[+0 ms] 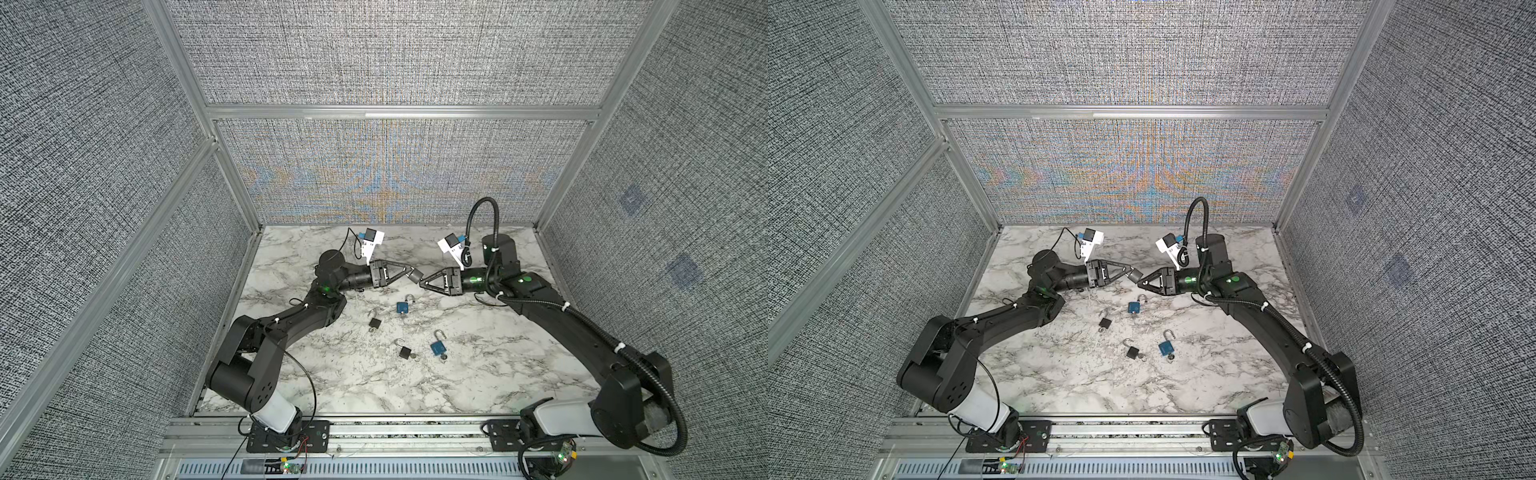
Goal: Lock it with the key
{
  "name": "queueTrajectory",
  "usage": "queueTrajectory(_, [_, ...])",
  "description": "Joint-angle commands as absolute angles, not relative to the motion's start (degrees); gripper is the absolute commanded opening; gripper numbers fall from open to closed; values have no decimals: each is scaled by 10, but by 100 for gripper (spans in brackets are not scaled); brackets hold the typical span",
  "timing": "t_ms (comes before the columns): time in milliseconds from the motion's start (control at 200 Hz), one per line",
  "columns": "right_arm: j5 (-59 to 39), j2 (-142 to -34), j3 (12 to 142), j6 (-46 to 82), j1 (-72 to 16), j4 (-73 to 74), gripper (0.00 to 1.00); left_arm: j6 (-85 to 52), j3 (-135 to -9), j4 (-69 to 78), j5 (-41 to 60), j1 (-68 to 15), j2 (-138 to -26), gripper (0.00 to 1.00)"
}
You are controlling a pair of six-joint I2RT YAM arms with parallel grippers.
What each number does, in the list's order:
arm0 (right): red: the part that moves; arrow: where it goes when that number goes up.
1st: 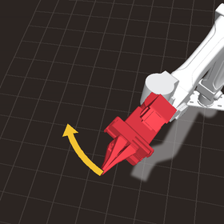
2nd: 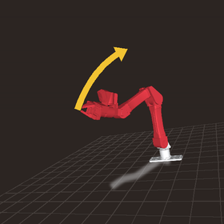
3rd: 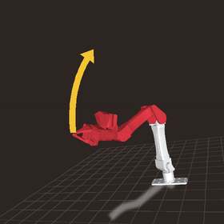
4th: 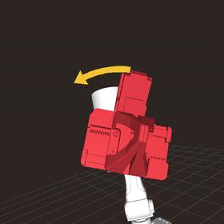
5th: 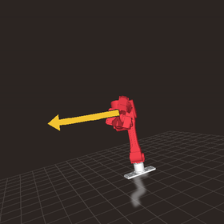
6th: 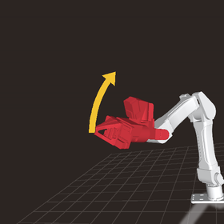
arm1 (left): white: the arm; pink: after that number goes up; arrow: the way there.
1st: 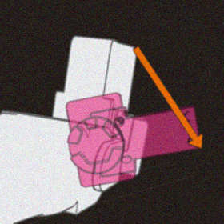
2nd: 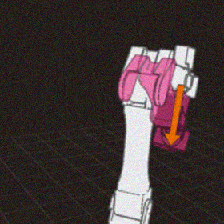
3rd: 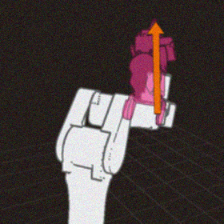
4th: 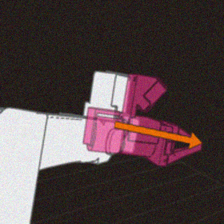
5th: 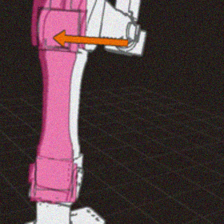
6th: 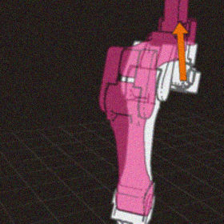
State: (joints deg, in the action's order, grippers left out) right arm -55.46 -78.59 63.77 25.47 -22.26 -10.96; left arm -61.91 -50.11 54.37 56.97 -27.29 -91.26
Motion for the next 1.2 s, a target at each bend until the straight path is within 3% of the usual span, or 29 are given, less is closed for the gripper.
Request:
queueTrajectory(0, [-556, -783, 647, 258, -223, -96, 41, -612, -504, 561, 575, -273, -912, 0])
queueTrajectory(220, [-549, -795, 652, 258, -223, -97, 38, -612, -504, 560, 576, -273, -911, 0])
queueTrajectory(570, [-556, -795, 637, 261, -223, -97, 0, -619, -505, 568, 569, -271, -915, 0])
queueTrajectory(1195, [-549, -761, 603, 262, -216, -98, 0, -673, -504, 634, 583, -249, -922, 0])
